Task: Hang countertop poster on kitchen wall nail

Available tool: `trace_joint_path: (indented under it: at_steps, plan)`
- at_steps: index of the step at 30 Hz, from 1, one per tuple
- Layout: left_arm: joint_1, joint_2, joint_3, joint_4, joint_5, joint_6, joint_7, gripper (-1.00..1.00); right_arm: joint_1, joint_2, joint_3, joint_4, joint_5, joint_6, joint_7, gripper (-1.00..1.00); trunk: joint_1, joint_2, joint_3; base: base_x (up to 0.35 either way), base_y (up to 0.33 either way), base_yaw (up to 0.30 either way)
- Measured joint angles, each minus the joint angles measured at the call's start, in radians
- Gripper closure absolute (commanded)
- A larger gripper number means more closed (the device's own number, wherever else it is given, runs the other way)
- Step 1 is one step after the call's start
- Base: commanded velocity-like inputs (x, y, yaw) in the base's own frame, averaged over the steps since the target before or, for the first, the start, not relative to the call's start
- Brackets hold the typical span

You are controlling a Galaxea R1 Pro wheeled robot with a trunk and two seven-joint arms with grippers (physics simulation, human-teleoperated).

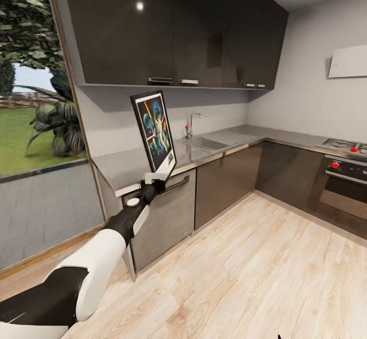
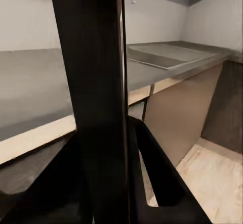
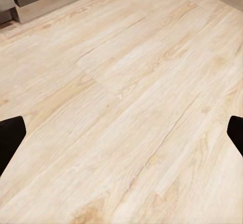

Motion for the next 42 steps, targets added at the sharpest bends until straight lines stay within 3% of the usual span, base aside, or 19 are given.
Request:
trace_joint_path:
  at_steps: [5, 7, 9, 10, 11, 14, 15, 17, 18, 22, 26, 30, 34, 36, 39, 40, 42]
  plan:
    - [0.001, -0.004, -0.001, -0.01, 0.0, 0.001, -0.126, 1.0, 0.0, 0.0, 0.0, 0.001, 0.0, 0.0, 0.0, -1.0, 0.0, 0.0, 0.0, -0.011, 0.0, 0.0]
    - [0.0, -0.004, 0.0, -0.024, 0.0, 0.004, -0.208, 1.0, 0.0, 0.0, 0.0, 0.001, 0.0, 0.0, 0.0, -1.0, 0.0, 0.0, 0.0, -0.004, 0.0, 0.0]
    - [0.001, -0.003, 0.003, -0.045, -0.001, 0.022, -0.313, 1.0, 0.0, 0.0, 0.0, 0.001, 0.0, 0.0, 0.0, -1.0, 0.0, 0.0, 0.0, -0.001, 0.0, 0.0]
    - [0.001, 0.001, 0.004, -0.063, -0.002, 0.042, -0.467, 1.0, 0.0, -0.002, -0.001, 0.0, 0.0, 0.0, 0.0, -1.0, 0.0, 0.0, 0.0, 0.0, 0.0, 0.0]
    - [0.001, 0.004, 0.007, -0.065, -0.005, 0.047, -0.533, 1.0, 0.0, -0.002, -0.002, -0.001, 0.0, 0.0, 0.0, -1.0, 0.0, 0.0, 0.0, 0.0, 0.0, 0.0]
    - [0.001, 0.012, 0.008, -0.063, -0.009, 0.05, -0.628, 1.0, 0.0, -0.004, -0.003, -0.001, 0.0, 0.0, 0.0, -1.0, 0.0, 0.0, 0.0, 0.0, 0.0, 0.0]
    - [0.003, 0.027, 0.007, -0.062, -0.015, 0.052, -0.724, 1.0, 0.0, -0.006, -0.004, -0.002, 0.0, 0.001, 0.0, -1.0, 0.0, 0.0, 0.0, 0.0, 0.0, 0.0]
    - [0.004, 0.035, 0.008, -0.061, -0.023, 0.054, -0.791, 1.0, 0.0, -0.007, -0.005, -0.003, 0.0, 0.001, 0.0, -1.0, 0.0, 0.0, 0.0, 0.0, 0.0, 0.0]
    - [0.005, 0.041, 0.008, -0.06, -0.032, 0.055, -0.855, 1.0, 0.0, -0.008, -0.005, -0.003, 0.0, 0.001, 0.001, -1.0, 0.0, 0.0, 0.0, 0.0, 0.0, 0.0]
    - [0.008, 0.048, 0.008, -0.054, -0.068, 0.057, -0.986, 1.0, 0.0, -0.01, -0.005, -0.003, 0.0, 0.001, 0.002, -1.0, 0.0, 0.0, 0.0, 0.0, 0.0, 0.0]
    - [0.046, 0.066, 0.006, -0.011, -0.108, 0.027, -1.172, 1.0, 0.0, -0.013, -0.005, -0.004, 0.0, 0.003, 0.004, -1.0, 0.0, 0.0, 0.0, 0.0, 0.0, 0.0]
    - [0.093, 0.103, 0.006, 0.001, -0.113, -0.033, -1.245, 1.0, 0.0, -0.02, -0.002, -0.004, 0.0, 0.003, 0.004, -1.0, 0.0, 0.0, 0.0, 0.0, 0.0, 0.0]
    - [0.152, 0.123, 0.007, 0.004, -0.114, -0.074, -1.266, 1.0, 0.0, -0.022, 0.0, -0.005, 0.001, 0.002, 0.007, -1.0, 0.0, 0.0, 0.0, 0.0, 0.0, 0.0]
    - [0.211, 0.133, 0.005, 0.006, -0.115, -0.121, -1.305, 1.0, 0.0, -0.026, 0.001, -0.007, 0.002, 0.002, 0.056, -1.0, 0.0, 0.0, 0.0, 0.0, 0.0, 0.0]
    - [0.244, 0.141, 0.008, 0.013, -0.115, -0.14, -1.357, 1.0, 0.0, -0.043, 0.001, -0.045, 0.001, 0.005, 0.145, -1.0, 0.0, 0.0, 0.0, 0.0, 0.0, 0.0]
    - [0.244, 0.141, 0.009, 0.013, -0.115, -0.139, -1.358, 1.0, 0.0, -0.044, 0.001, -0.045, 0.002, 0.005, 0.146, -1.0, 0.0, 0.0, 0.0, 0.0, 0.0, 0.0]
    - [0.254, 0.149, 0.009, 0.036, -0.114, -0.145, -1.375, 1.0, 0.0, -0.063, -0.001, -0.07, 0.001, 0.007, 0.227, -1.0, 0.0, 0.0, 0.0, 0.0, 0.0, 0.0]
